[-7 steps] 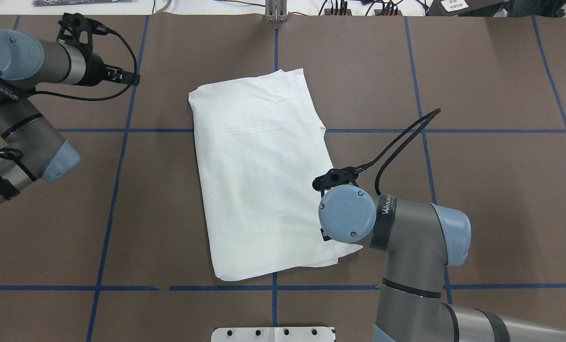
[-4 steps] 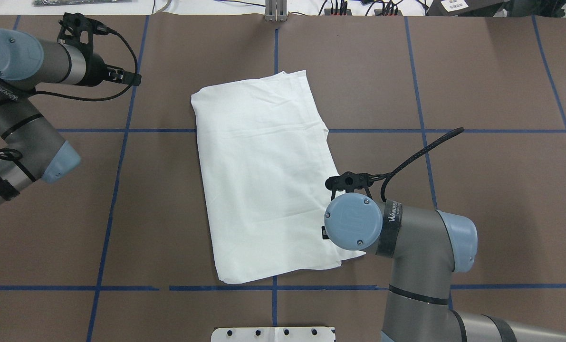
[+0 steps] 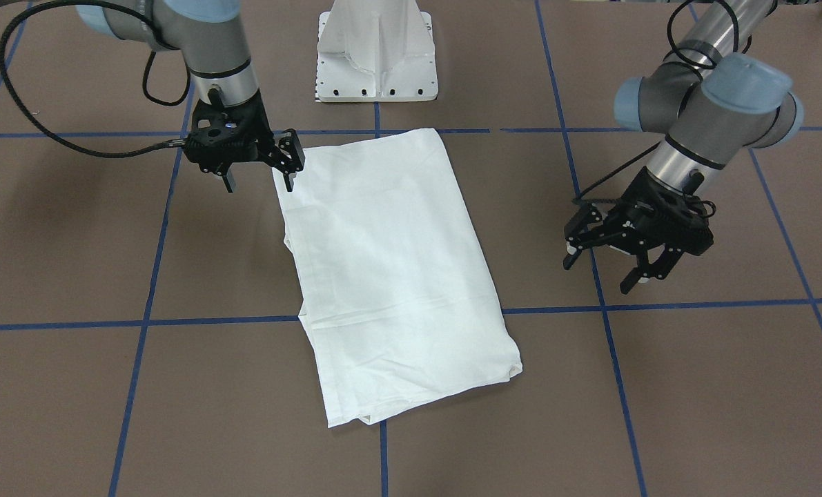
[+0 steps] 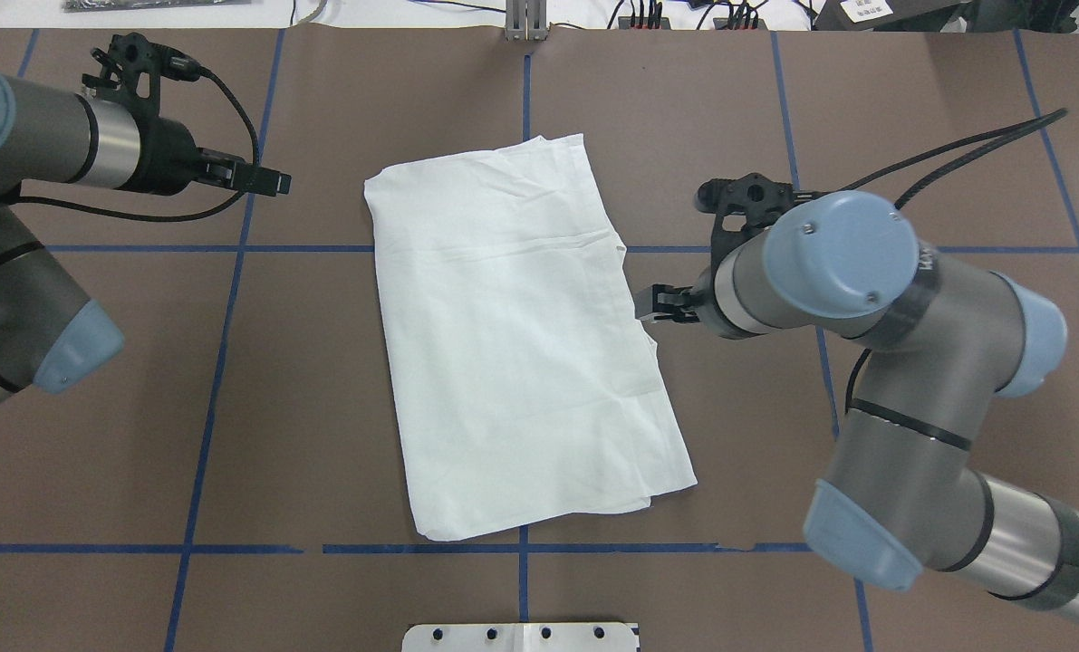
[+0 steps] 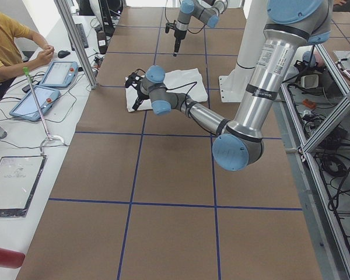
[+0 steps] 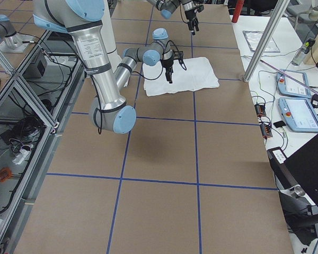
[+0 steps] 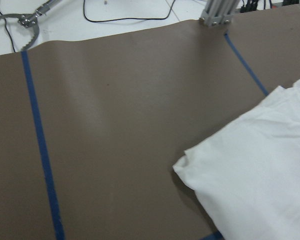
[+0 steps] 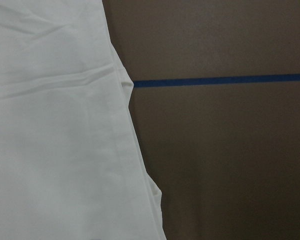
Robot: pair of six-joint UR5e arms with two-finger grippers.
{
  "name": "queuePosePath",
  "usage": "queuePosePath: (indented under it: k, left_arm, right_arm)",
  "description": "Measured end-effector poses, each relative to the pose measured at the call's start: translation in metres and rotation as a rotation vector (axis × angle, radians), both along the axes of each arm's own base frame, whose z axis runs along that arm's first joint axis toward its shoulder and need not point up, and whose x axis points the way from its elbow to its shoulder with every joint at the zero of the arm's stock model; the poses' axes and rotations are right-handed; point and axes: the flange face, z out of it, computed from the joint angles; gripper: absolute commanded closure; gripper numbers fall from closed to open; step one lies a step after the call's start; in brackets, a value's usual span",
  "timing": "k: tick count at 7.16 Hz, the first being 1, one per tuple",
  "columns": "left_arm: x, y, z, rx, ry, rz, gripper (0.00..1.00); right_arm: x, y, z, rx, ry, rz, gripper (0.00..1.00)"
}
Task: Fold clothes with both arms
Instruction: 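Raise the right gripper away and bring the left gripper to the shirt's near corner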
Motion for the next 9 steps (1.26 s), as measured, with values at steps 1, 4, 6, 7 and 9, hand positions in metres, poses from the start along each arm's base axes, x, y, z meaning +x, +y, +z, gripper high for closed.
queuePosePath:
  k: [1,4,6,7,9]
  left_arm:
    - [0.02,0.046,-0.025,-0.071,0.082,0.04,0.0]
    - [0.117,0.175,-0.034,-0.326,0.129,0.009,0.0]
    - [0.171,0.228,-0.039,-0.443,0.078,0.002,0.0]
    - [0.186,0.241,-0.046,-0.47,0.042,0.008,0.03]
    - [0.212,0.272,-0.05,-0.512,-0.03,0.037,0.22]
  right_arm:
    - [0.027,0.003,0.035,0.039,-0.064,-0.005,0.0]
    - [0.07,0.014,0.095,0.071,-0.125,0.0,0.0]
    - [0.073,0.015,0.1,0.071,-0.124,0.004,0.0]
    - [0.073,0.015,0.1,0.07,-0.124,0.004,0.0]
    - [0.073,0.014,0.1,0.07,-0.122,0.005,0.0]
